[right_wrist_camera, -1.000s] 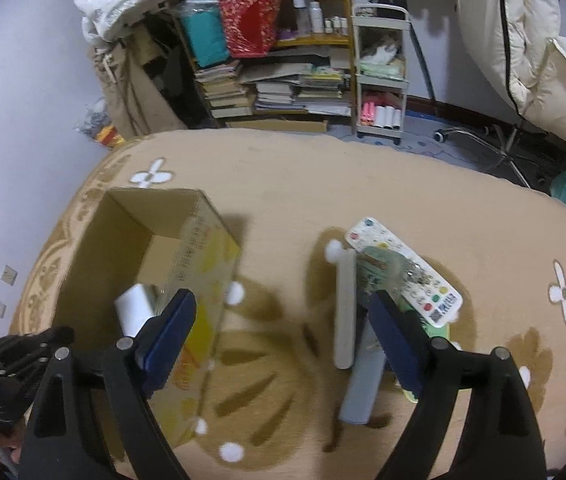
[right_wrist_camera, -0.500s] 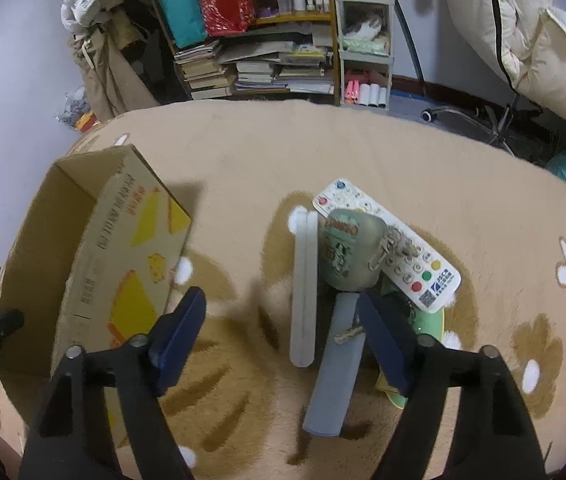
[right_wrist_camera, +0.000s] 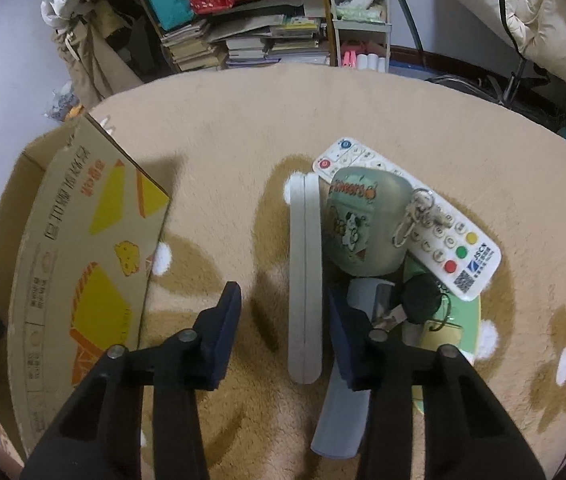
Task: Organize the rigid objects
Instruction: 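Return the right tool to the pile and grasp the white power strip, then carry the white power strip with the right tool over the box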
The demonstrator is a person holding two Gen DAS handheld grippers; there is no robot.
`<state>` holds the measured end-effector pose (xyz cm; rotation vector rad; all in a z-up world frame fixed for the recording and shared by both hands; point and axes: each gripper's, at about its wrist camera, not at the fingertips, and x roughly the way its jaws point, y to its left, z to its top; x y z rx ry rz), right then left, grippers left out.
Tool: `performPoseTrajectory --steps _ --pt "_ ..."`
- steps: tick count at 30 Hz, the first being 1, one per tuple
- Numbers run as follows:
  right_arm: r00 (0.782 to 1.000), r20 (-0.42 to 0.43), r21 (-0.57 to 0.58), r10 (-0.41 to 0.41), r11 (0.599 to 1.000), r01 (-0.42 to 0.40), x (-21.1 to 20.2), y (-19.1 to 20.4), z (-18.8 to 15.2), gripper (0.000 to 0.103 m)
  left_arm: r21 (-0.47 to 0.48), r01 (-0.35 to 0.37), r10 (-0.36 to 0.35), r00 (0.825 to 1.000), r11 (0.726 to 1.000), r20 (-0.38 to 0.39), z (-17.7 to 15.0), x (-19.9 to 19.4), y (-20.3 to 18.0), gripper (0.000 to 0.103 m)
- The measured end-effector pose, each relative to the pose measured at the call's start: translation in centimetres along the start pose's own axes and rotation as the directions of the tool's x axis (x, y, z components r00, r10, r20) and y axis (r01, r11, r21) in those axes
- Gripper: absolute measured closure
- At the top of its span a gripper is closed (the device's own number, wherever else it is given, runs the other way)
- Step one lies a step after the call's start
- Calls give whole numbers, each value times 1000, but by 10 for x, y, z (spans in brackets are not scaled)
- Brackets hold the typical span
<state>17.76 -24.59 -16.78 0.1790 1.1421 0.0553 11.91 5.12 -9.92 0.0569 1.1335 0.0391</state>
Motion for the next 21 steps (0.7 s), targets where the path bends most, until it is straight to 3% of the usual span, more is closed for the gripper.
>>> performPoseTrajectory --steps 2,8,13,21 --pt "1000 -3 -18 -27 999 27 3 2 -2 72 4 -6 6 1000 1000 1 -1 0 3 93" --pt "997 -29 -3 -77 997 77 10 -6 -7 87 8 -12 12 1000 1000 6 -3 1 5 93" --pt "997 1 -2 -80 997 80 0 -5 -11 87 15 -21 21 1000 1000 8 -3 1 1 93" --pt "996 93 0 -8 1000 8 -40 11 -12 87 18 -26 25 1000 1000 7 -4 1 -1 93"
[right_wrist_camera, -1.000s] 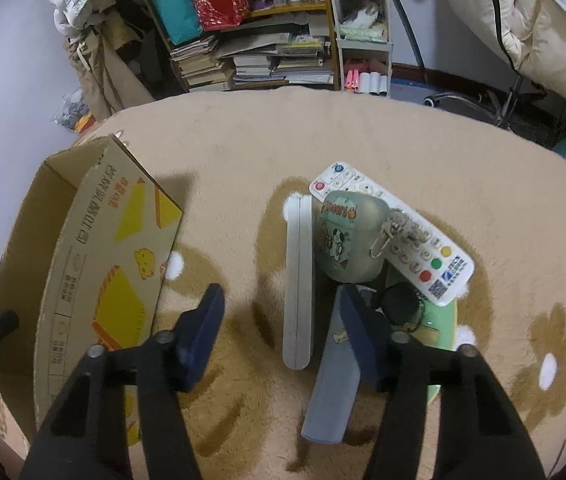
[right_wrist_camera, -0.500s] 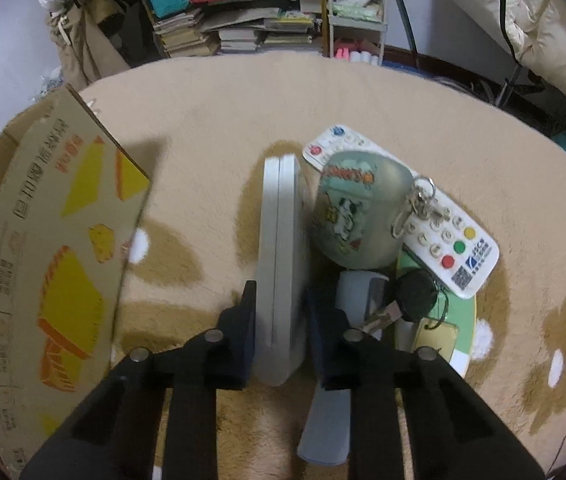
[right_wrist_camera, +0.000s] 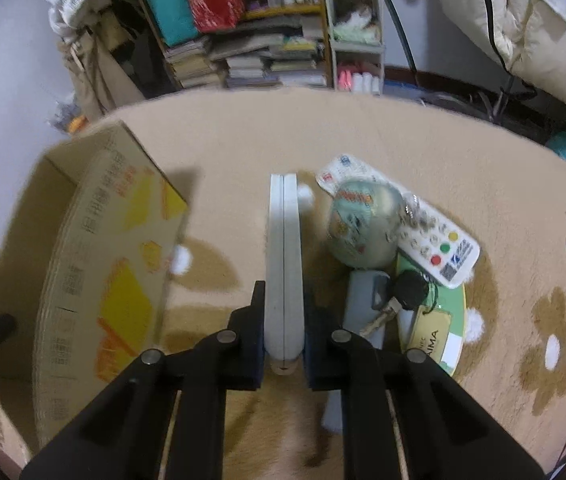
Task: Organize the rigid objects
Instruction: 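Carry the white power strip with the right tool over the box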
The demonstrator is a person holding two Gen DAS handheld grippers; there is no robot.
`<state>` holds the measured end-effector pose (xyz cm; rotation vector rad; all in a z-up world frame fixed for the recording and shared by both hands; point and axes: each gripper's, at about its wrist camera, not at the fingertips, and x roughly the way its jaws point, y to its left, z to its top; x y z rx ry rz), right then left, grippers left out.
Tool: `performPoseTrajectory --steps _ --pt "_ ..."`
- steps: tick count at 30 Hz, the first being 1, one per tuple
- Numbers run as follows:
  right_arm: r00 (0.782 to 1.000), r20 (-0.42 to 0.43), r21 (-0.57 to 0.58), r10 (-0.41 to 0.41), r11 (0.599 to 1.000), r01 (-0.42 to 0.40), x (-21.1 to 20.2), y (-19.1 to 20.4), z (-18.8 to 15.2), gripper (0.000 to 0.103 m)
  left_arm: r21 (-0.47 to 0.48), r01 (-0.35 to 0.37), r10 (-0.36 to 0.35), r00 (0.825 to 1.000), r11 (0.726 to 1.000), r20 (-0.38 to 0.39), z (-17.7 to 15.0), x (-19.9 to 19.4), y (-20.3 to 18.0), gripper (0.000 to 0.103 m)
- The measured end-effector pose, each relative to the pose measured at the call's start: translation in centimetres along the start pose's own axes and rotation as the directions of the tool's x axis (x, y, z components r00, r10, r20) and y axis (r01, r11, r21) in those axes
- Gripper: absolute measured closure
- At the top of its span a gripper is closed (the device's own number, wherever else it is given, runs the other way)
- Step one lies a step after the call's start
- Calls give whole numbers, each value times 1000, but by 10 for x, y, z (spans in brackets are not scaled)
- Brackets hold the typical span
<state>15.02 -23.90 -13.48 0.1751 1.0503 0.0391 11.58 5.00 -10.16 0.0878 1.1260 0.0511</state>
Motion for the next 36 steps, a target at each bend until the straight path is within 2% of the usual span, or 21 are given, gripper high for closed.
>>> performPoseTrajectory --steps 4,7,10,15,23,30,36 --pt "998 67 -42 19 999 -16 -26 19 5 87 8 -10 10 1000 1000 -1 1 -1 -7 93" --pt "991 106 -78 76 995 -67 -43 36 10 87 2 -5 5 1000 1000 -4 1 -1 -7 93" --pt "983 150 -118 103 989 -85 -60 55 11 87 -4 -1 0 1000 1000 -7 1 -2 -8 93" --pt "964 176 -172 198 971 -168 -78 86 7 87 2 -9 9 1000 1000 -7 2 -2 -9 92" --pt "951 122 -266 283 933 -243 -67 123 -10 87 7 -15 15 1000 1000 -7 3 -1 -10 92" --pt "962 61 -302 266 924 -236 -47 134 -26 87 7 -15 15 1000 1000 -8 2 -1 -10 92" --pt "966 56 -305 254 925 -226 -43 135 -27 87 5 -13 13 1000 1000 -7 3 0 -10 91"
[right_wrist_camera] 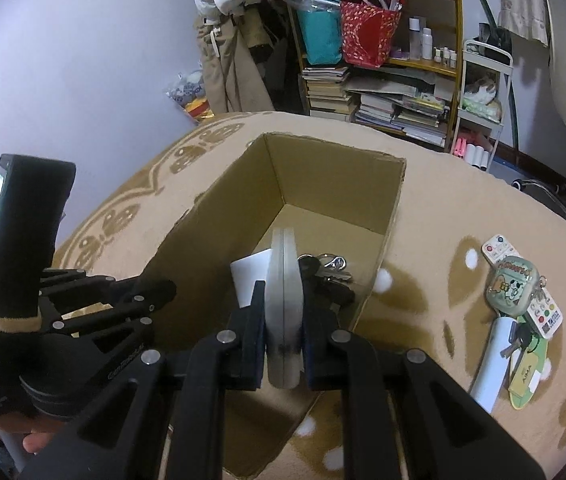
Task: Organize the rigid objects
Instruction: 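Carry the white power strip with the right tool over the box, then open the right tool to release the power strip into the box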
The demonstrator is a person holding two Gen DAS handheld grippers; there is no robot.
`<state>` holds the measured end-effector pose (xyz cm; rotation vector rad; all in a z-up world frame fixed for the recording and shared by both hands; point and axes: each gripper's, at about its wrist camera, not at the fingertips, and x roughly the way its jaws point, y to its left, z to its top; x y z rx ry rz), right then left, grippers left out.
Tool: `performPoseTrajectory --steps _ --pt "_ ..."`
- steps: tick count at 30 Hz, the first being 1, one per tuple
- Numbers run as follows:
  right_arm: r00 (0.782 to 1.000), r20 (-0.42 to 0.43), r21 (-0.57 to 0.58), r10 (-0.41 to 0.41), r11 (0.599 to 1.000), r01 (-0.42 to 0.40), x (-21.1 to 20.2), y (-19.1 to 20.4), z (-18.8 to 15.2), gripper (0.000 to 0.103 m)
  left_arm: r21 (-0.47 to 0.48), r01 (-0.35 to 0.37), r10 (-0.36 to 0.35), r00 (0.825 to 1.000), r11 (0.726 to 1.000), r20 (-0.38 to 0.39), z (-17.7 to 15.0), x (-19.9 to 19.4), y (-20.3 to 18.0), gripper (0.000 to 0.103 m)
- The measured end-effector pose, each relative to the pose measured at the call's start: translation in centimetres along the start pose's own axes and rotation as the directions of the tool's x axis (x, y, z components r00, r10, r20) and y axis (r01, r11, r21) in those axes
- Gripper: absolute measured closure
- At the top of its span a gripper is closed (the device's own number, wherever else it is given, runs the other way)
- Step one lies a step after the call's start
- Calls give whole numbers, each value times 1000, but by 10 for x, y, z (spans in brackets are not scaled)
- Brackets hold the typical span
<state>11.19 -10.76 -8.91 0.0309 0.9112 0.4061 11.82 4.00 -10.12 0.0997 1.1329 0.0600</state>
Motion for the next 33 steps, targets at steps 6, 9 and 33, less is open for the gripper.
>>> performPoseTrajectory --steps 6,9,33 --pt "1000 -3 -9 -20 1000 20 1 1 2 87 5 6 -6 1000 1000 -2 -1 1 -1 91" --pt "999 19 -7 -34 999 34 -3 2 4 85 14 -7 7 1000 1000 1 -3 1 -1 91" --pt "960 66 295 -273 924 243 -49 -124 9 5 18 -13 13 1000 1000 -1 -4 -4 -3 91"
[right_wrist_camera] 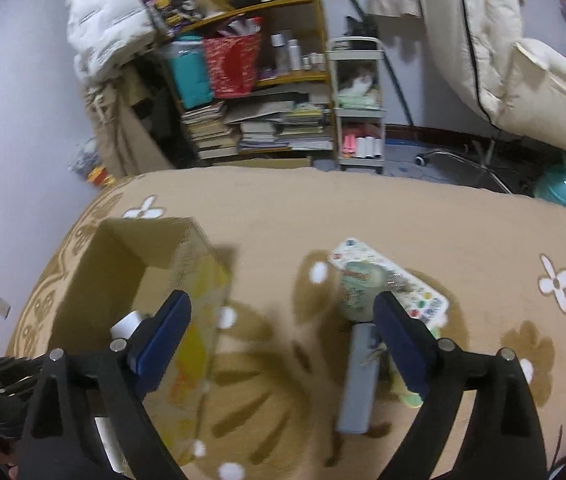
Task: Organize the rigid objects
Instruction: 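Return the right tool to the pile and grasp the small black key fob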
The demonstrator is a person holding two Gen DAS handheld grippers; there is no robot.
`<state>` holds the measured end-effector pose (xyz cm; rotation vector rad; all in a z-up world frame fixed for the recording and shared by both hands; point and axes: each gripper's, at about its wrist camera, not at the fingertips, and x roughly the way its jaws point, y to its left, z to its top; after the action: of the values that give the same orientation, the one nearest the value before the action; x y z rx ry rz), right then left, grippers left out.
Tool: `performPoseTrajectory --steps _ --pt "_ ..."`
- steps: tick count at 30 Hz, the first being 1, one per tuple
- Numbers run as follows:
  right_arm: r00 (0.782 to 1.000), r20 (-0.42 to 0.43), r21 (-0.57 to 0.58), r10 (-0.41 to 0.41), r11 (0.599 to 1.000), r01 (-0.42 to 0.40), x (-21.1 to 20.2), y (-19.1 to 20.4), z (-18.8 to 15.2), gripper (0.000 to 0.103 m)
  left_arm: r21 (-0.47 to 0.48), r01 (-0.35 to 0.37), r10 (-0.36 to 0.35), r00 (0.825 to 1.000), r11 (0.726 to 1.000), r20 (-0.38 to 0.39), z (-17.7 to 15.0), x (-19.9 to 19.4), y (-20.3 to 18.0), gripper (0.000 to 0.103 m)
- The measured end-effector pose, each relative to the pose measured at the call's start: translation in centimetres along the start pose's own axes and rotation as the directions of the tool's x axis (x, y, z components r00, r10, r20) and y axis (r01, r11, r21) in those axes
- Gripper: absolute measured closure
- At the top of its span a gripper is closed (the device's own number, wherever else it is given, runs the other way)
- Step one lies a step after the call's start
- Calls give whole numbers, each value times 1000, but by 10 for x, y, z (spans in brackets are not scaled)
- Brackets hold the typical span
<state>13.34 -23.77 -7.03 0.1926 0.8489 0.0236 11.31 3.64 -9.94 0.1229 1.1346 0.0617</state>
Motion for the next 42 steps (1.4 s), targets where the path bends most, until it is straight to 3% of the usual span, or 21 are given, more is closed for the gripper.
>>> performPoseTrajectory --steps 9,18,20,28,31,39,41,42 --pt "994 -50 62 -101 993 104 27 -53 0 5 -1 -5 5 1000 1000 2 1 0 1 91" --pt "983 -142 147 -120 979 141 56 -91 -9 6 -1 -5 5 1000 1000 0 0 1 1 91" --pt "980 -163 172 -112 975 140 61 -97 -13 17 -3 -2 2 1000 1000 -2 0 1 1 91" --pt "970 -242 274 -38 956 106 76 -118 -27 20 -4 0 0 1000 1000 -2 0 1 1 91" --pt "967 -255 275 -26 956 99 80 -121 -30 33 -2 -2 2 1000 1000 -2 0 1 1 91" --pt "965 -261 297 3 952 77 84 -124 -34 42 4 -7 7 1000 1000 2 0 1 0 91" --pt "962 -273 283 -10 955 90 85 -123 -34 61 1 -4 4 1000 1000 1 1 2 -1 91" --pt "960 -278 283 -14 954 96 86 -124 -34 63 0 -4 4 1000 1000 1 1 2 0 91"
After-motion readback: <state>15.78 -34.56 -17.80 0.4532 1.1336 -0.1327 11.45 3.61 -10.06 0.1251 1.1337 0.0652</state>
